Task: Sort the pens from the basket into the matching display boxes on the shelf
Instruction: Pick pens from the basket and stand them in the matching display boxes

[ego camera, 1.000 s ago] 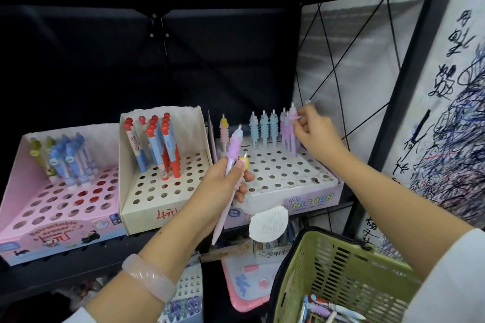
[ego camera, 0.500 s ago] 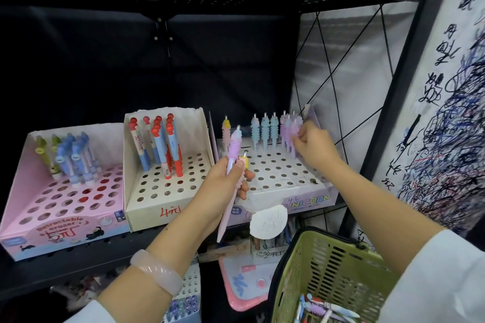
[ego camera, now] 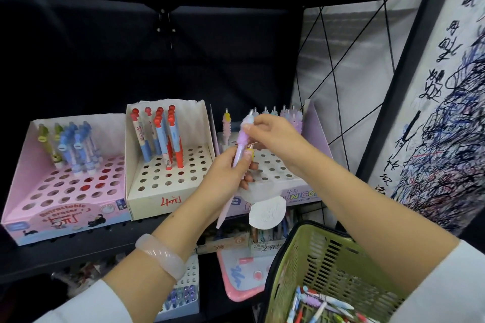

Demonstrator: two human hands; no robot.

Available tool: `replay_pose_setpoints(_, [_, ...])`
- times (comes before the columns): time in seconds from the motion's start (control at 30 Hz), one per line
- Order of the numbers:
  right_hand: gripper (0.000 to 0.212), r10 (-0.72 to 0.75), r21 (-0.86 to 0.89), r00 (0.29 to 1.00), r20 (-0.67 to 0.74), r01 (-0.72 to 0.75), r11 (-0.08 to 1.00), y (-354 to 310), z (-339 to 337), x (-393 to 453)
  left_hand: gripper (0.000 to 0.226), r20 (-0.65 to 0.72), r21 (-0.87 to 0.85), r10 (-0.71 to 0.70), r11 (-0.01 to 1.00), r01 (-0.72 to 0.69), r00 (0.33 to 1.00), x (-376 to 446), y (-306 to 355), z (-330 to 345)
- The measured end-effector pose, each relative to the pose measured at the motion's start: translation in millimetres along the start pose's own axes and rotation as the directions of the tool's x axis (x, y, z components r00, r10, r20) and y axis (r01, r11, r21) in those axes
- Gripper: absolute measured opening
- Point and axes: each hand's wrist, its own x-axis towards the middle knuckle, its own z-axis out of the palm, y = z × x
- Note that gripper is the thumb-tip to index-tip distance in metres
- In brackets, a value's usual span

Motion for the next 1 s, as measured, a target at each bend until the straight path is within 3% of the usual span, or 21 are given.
replay_pose_setpoints(0.07, [0.013,0.007,0.162,0.993,-0.117,0.012,0.987,-5,-7,7,0.017,-0.02,0.014,-0.012,1.0,0.013,1.0,0,-1,-4])
replay_pose_setpoints(0.13, [0.016,0.019,0.221,0.947,-0.32,0.056,0.974,-8,-25,16,0.02,-0.042,-0.027,-0.041,0.999,0.04,0.998,1,0,-8])
replay_pose_setpoints(0.17, [0.016,-0.002,0.172,0.91,-0.415,0.081,0.982,-8,-36,20,0.022,-0.049,-0.052,-0.048,0.998,0.045,0.998,1,1,-10])
replay_pose_setpoints(0.23, [0.016,-0.135,-0.094,0.843,-0.52,0.101,0.99,-3,-58,26,0.025,-0.062,-0.081,-0.039,0.996,0.034,0.997,0,4,-13])
replay_pose_setpoints(0.3, [0.021,-0.268,-0.431,0.83,-0.49,0.037,0.902,8,-77,27,0.023,-0.066,-0.108,-0.015,0.994,0.008,0.998,-1,7,-16])
replay_pose_setpoints(0.37, [0.028,-0.294,-0.597,0.848,-0.44,-0.031,0.802,23,-89,25,0.025,-0.061,-0.155,0.005,0.988,-0.015,0.998,-2,10,-18])
replay_pose_setpoints(0.6, [0.028,-0.266,-0.546,0.864,-0.429,-0.013,0.837,40,-92,25,0.024,-0.132,-0.129,0.024,0.991,-0.041,0.991,2,7,-24])
replay_pose_setpoints(0.77, [0.025,-0.21,-0.681,0.926,-0.315,-0.066,0.729,52,-88,25,0.023,-0.176,-0.307,-0.058,0.952,0.002,0.983,7,9,-35])
replay_pose_setpoints(1.0, [0.031,-0.115,-0.731,0.941,-0.319,-0.167,0.662,50,-88,34,0.015,-0.217,-0.249,0.004,0.967,-0.059,0.976,0,3,-51])
